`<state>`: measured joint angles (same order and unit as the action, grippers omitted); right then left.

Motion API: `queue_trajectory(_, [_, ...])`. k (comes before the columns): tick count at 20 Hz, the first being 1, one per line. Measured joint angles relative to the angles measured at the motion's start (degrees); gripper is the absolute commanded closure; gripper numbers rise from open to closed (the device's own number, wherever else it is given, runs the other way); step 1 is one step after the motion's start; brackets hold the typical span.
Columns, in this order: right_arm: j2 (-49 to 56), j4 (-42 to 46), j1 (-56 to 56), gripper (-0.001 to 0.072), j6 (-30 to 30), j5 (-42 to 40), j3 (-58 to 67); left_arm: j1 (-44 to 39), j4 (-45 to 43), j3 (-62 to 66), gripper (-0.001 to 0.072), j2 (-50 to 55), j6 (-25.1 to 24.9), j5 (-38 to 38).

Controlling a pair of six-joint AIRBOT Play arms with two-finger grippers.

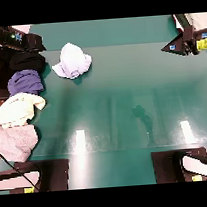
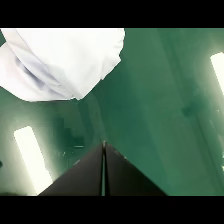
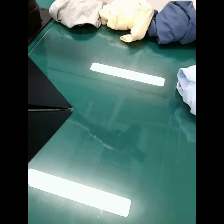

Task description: Fold the shirts.

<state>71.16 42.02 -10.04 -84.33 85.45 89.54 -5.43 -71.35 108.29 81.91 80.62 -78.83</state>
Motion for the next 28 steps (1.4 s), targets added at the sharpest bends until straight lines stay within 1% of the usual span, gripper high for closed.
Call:
queue_trajectory(13, [0.31,-0.02,0.00,0.0694,0.00,-0.17,-0.11,0.00,0.00,0.00,0.0687,0.00,0.00,0.00])
queue_trajectory(17, [0.31,-0.20,0.00,0.0694,0.00,-2.82,-0.11,0.02,0.11,0.00,0.0686,0.00,0.00,0.94])
queue_trajectory(18, [0.31,-0.28,0.00,0.0694,0.00,-3.32,-0.11,0.02,0.50,-0.02,0.0578,0.02,0.00,1.46])
queue_trajectory(19, [0.31,-0.37,0.02,0.0694,0.00,-3.67,-0.11,0.02,0.94,-0.24,0.0265,0.07,-0.09,2.23])
queue_trajectory(20, [0.31,-0.44,0.04,0.0694,0.00,-3.91,-0.11,0.00,1.22,-0.66,0.0211,0.20,-0.09,3.02])
queue_trajectory(24, [0.31,-0.96,0.11,0.0694,-0.15,-5.25,-0.11,0.02,2.01,-5.86,0.0208,3.10,0.90,7.21])
queue_trajectory(28, [0.31,-2.25,0.11,0.0693,-0.22,-5.55,-0.11,0.02,3.10,-11.98,0.0200,9.66,1.90,13.90])
